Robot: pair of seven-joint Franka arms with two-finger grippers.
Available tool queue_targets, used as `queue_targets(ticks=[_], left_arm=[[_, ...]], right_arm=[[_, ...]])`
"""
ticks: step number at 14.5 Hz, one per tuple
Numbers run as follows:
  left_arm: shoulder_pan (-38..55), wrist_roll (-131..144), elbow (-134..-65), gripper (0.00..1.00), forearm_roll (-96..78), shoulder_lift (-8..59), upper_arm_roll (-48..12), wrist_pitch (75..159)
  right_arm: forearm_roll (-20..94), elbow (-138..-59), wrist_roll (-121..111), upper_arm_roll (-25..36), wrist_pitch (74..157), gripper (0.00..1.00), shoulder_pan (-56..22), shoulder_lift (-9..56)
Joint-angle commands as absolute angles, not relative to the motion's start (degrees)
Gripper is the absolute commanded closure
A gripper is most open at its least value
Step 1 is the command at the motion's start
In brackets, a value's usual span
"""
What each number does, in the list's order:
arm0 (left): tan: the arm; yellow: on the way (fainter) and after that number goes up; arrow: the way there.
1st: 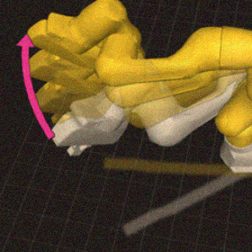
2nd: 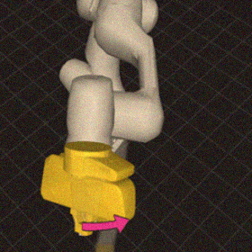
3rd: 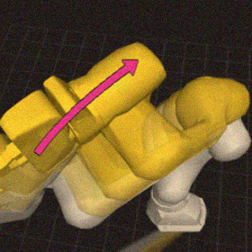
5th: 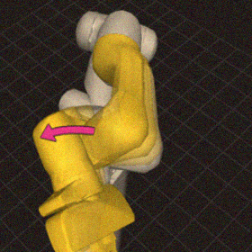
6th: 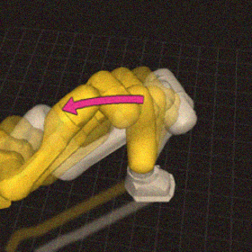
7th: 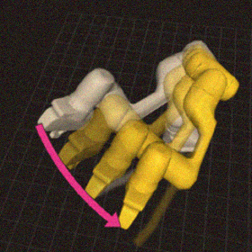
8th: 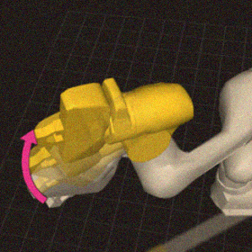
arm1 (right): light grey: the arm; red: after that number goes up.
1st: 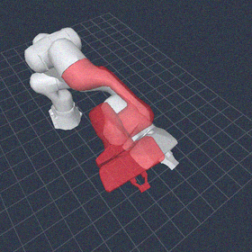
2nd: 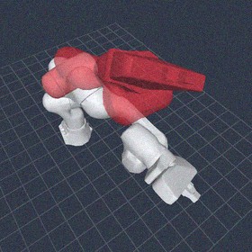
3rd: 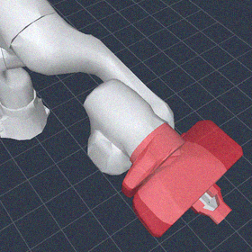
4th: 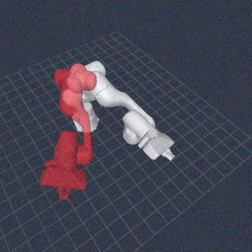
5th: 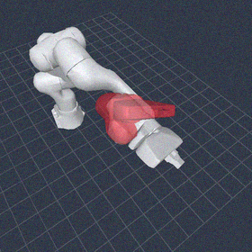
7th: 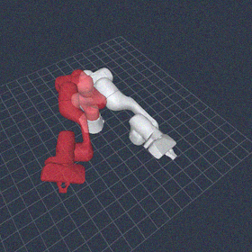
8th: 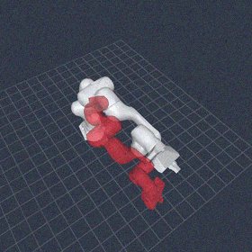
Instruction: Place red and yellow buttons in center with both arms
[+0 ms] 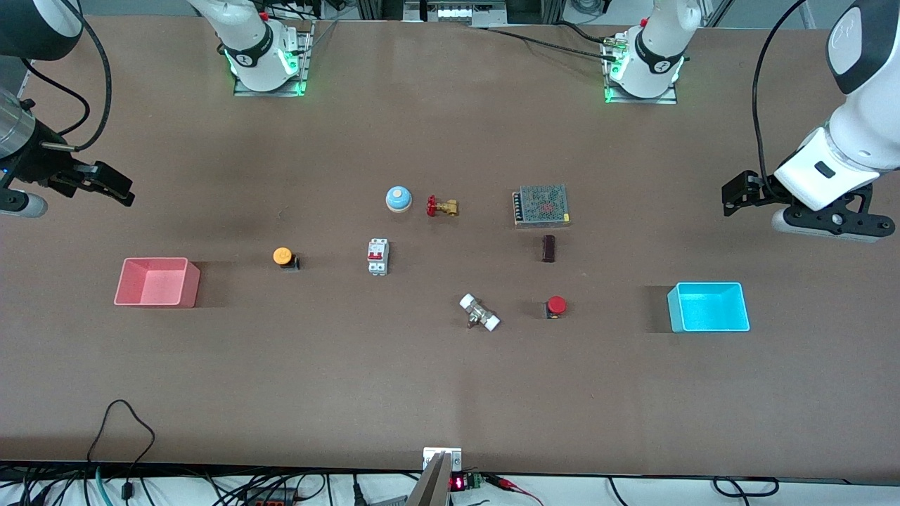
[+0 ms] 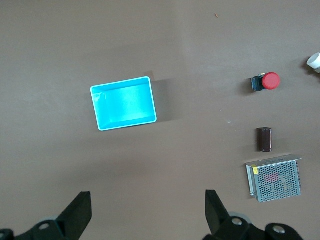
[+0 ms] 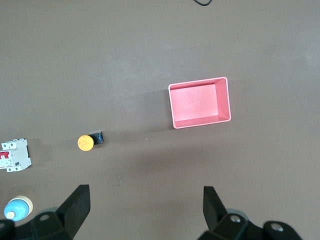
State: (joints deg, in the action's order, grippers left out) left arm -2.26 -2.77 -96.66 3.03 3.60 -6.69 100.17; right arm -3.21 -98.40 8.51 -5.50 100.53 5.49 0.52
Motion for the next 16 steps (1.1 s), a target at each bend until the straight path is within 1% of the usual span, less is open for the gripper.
queue_targets(ticks=[1,16], left_arm=[[-2.9,-4.4,-96.0,0.0,1.8,3.3,-7.0,98.9],[-2.9,-4.4,-96.0,0.0,1.8,3.3,-7.0,98.6]], right_arm=[[-2.8,-98.4,7.6,-5.0,99.1,0.0,5.3,0.3],[-2.8,-96.8,7.6,-5.0,99.5,0.0,5.3,1.8]])
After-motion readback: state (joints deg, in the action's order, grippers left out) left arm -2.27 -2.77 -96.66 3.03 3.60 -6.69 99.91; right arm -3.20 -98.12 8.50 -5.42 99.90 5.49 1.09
